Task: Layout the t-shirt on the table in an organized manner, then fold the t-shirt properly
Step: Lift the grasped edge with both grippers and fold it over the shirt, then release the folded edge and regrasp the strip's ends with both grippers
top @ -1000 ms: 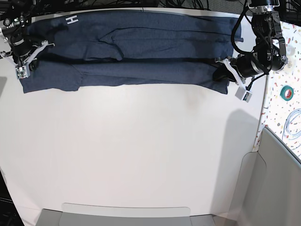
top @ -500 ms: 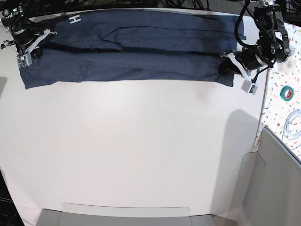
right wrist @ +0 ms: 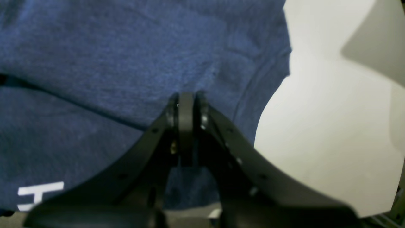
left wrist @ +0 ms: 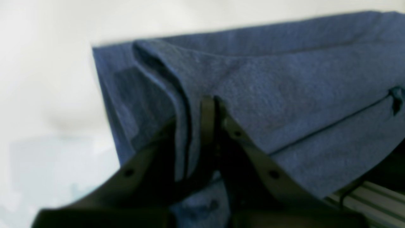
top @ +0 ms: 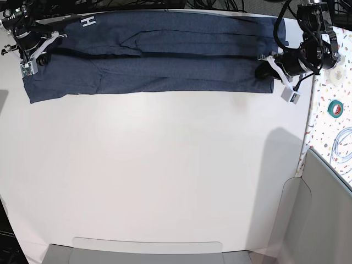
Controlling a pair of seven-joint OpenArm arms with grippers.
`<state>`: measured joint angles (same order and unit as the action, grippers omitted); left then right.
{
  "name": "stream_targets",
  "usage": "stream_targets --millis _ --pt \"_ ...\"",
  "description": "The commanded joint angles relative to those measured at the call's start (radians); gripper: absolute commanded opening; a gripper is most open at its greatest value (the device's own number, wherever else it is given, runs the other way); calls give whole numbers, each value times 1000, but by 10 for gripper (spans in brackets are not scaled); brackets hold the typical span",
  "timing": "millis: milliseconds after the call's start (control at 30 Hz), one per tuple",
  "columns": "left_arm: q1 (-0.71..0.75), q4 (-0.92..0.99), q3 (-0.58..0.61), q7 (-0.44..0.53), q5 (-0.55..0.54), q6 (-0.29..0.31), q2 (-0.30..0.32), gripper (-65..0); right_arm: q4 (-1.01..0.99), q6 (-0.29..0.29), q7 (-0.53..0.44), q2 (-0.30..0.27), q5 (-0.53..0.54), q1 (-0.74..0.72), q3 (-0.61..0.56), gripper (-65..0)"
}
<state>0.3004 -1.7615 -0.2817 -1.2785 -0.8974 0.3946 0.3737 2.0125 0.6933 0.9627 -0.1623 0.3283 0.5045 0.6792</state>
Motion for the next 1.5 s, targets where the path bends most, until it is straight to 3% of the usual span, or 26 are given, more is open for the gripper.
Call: stream_targets --millis 0,133,233,400,567,833,967,1133,1300,1467 --pt "-7 -15 -11 12 -6 -21 14 -615 11 5 -8 -13 -1 4 3 -650" --pt "-5 -15 -12 12 -6 -78 14 -469 11 5 101 -20 -1 -11 9 -650" --pt "-5 -15 -14 12 -7 -79 14 -389 12 5 104 -20 1 -11 9 -556" --pt "-7 -18 -40 12 -12 -79 14 -383 17 5 104 -20 7 -14 10 -397" --pt "-7 -19 -179 9 -13 -79 14 -383 20 5 106 -10 9 -40 10 -325" --pt "-5 -13 -359 -112 -15 -75 14 -379 20 5 108 5 9 -120 10 -317" --pt "49 18 -365 -114 -55 -66 12 -379 21 5 108 45 9 -166 10 -317" --pt "75 200 -363 -118 -185 28 15 -379 21 5 108 96 9 -229 10 -317" --pt "105 308 -360 -108 -233 33 15 -379 27 5 109 126 18 -264 10 -317" --pt "107 325 -357 -114 -254 34 15 -379 26 5 109 122 130 -269 10 -317"
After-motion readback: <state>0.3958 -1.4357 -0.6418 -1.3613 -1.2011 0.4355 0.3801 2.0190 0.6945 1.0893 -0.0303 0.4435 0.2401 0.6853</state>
